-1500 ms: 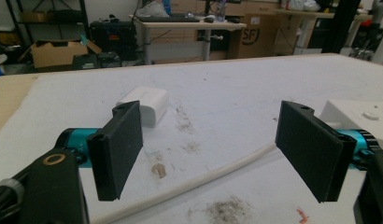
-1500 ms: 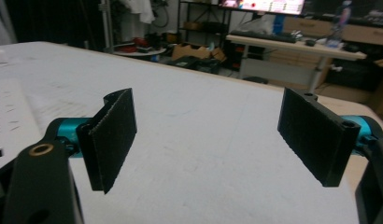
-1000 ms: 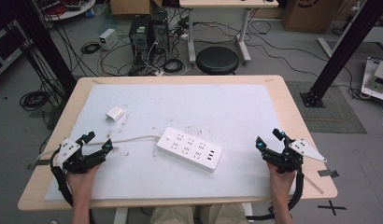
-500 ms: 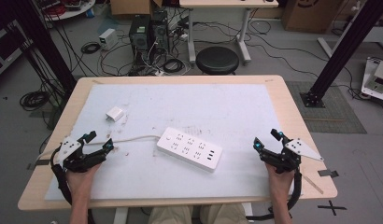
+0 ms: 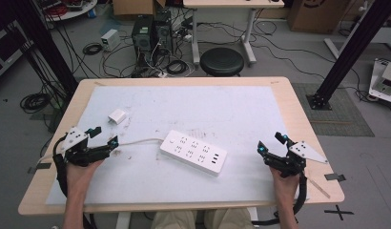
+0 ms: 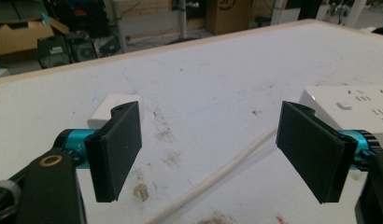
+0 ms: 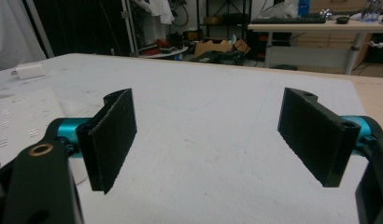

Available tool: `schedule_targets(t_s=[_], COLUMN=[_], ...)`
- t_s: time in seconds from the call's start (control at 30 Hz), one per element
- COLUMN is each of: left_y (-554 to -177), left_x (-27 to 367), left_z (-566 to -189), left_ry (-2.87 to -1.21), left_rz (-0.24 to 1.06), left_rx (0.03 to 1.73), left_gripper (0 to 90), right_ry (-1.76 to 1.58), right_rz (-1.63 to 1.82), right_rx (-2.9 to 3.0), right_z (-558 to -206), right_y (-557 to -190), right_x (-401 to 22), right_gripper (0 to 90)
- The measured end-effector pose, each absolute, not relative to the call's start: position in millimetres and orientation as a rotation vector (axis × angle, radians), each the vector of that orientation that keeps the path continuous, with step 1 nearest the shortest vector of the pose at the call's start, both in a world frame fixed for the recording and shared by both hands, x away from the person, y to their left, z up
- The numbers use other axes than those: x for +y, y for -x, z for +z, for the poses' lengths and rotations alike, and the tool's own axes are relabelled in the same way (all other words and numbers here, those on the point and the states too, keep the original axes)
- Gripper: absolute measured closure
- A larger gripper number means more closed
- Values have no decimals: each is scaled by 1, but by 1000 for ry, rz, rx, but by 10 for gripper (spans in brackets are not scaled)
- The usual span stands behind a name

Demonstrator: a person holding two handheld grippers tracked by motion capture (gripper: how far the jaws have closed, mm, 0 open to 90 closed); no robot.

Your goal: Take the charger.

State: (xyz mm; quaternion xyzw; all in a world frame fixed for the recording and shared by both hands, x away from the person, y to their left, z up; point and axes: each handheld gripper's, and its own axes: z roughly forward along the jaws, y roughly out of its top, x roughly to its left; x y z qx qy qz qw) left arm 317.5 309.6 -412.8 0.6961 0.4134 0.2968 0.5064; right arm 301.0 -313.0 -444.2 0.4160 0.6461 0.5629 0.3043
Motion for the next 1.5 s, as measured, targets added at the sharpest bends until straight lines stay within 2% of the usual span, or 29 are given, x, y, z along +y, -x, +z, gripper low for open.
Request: schedule_targets(t_s=[0.43,0.8,1.17,1.3,1.5], left_y=[-357,-399,-425,-433,-447], left_x=[320,321,320,322,329], left_z=[-390,-392,-385,-389,-407], left_ry=[-1796,-1889,-1944,-1893,-1934], left_rz=[671,599,606,630,580], left_rx=[1028,1033,1023,1050,1113], left_gripper=[211,214,215,229,229], right_ry=[-1095,-1087,-1095,-1103,-1104], right_rz=[1459,1433,1410,1414,1412], right_rx=[1740,1760,1772,1769,1778], right_z=[-444,-444,-444,-444,-444], right_y=[-302,-304,-305,-305,-306], right_x=[-310,-307,-305,-305,-305], right_gripper=[201,201,201,202,202])
